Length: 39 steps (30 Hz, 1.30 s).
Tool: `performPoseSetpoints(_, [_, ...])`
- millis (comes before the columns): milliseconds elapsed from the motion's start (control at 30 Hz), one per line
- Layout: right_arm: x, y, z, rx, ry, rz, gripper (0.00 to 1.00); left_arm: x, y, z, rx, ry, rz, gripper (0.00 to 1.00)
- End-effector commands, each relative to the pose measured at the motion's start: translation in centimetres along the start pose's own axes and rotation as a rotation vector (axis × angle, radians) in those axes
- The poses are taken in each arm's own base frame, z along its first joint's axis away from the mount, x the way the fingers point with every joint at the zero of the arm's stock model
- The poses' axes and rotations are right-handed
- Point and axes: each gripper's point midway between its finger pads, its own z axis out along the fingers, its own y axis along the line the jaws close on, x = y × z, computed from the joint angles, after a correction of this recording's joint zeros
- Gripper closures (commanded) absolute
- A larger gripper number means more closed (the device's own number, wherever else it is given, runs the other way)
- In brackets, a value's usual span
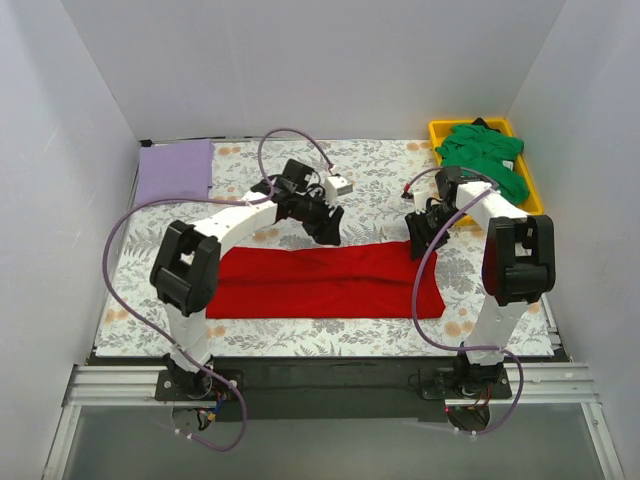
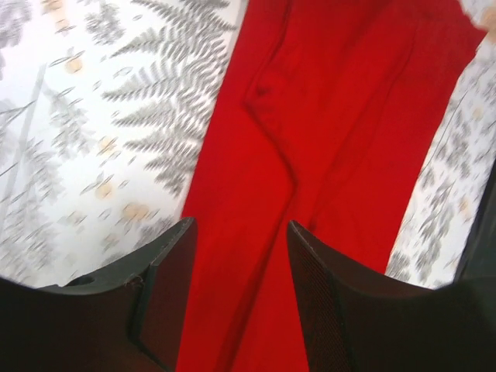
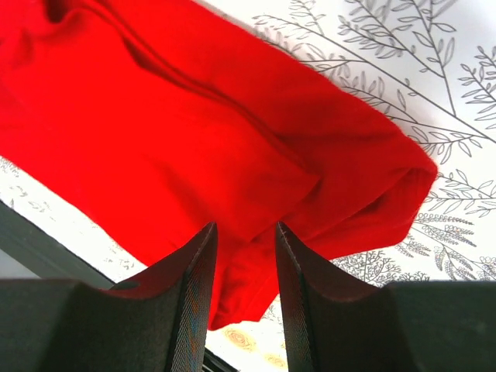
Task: Fold and stack the t-shirts
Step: Fold the tshirt
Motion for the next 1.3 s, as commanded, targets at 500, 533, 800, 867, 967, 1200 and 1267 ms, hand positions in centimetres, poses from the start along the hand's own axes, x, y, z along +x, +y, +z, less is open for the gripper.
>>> performPoseSetpoints(500, [0.9,0.1,0.0,0.021,0.010,0.044,0.55,-1.0,-3.2,9.8,-0.032,0.061,-0.238,0.51])
performPoseSetpoints(533, [1.5,0.2,0.1,0.018,0.021,0.052,0.55,-0.7,-3.2,10.0,-0.032,0.067,-0.245,0.51])
performPoseSetpoints(800, [2.4,0.4,0.0,0.024,0.034,0.047,0.55,-1.1,-3.7,10.6,-0.013,0.066,-0.240,0.58])
performPoseSetpoints(867, [2.4,0.5,0.1,0.018,0.036,0.052,0.55,-1.3,-3.9,10.7,-0.001,0.063,-0.244,0.60])
performPoseSetpoints(967, [2.5,0.5,0.4,0.008,0.045,0.061,0.55,-1.4,-4.3,10.9,0.019,0.064,-0.243,0.69])
performPoseSetpoints(1200, [2.0,1.0,0.1,-0.016,0.030,0.055,0.75,-2.3,-4.9,10.6,0.043,0.046,-0.236,0.92])
performPoseSetpoints(1267, [1.9,1.2,-0.1,-0.026,0.022,0.049,0.82,-2.6,-5.2,10.2,0.052,0.038,-0.233,0.97])
